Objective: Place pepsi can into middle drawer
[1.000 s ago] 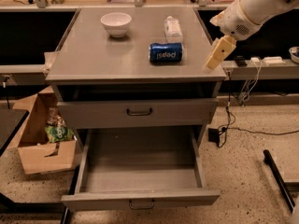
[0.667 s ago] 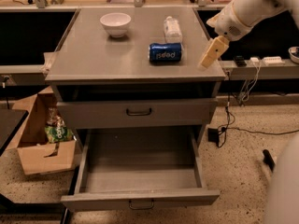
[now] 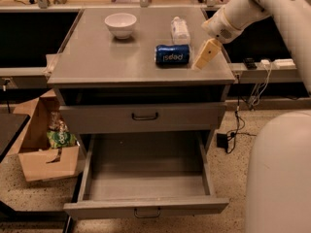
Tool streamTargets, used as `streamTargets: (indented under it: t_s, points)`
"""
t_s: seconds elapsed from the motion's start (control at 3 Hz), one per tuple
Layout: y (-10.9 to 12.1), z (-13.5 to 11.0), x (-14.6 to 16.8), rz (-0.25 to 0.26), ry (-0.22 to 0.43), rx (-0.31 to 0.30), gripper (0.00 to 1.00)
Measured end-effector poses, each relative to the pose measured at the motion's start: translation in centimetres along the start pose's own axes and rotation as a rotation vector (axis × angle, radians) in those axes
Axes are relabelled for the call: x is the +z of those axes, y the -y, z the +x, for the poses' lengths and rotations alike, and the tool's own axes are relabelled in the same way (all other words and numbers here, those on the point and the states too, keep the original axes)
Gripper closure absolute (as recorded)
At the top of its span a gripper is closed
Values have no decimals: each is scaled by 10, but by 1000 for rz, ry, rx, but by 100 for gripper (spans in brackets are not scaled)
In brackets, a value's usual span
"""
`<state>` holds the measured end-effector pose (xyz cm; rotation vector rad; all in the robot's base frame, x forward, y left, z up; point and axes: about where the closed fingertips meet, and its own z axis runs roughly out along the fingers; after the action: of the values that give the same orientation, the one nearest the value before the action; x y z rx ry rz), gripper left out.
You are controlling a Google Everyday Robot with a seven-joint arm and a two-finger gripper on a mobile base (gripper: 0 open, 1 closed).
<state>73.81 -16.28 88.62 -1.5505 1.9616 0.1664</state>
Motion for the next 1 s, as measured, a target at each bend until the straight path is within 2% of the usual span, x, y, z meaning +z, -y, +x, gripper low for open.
streamTargets:
  t_s: [0.67,1.0]
  points:
    - [3,-16,28,-40,28,-16,0]
    - [3,-20,39,-54,23,-22,15]
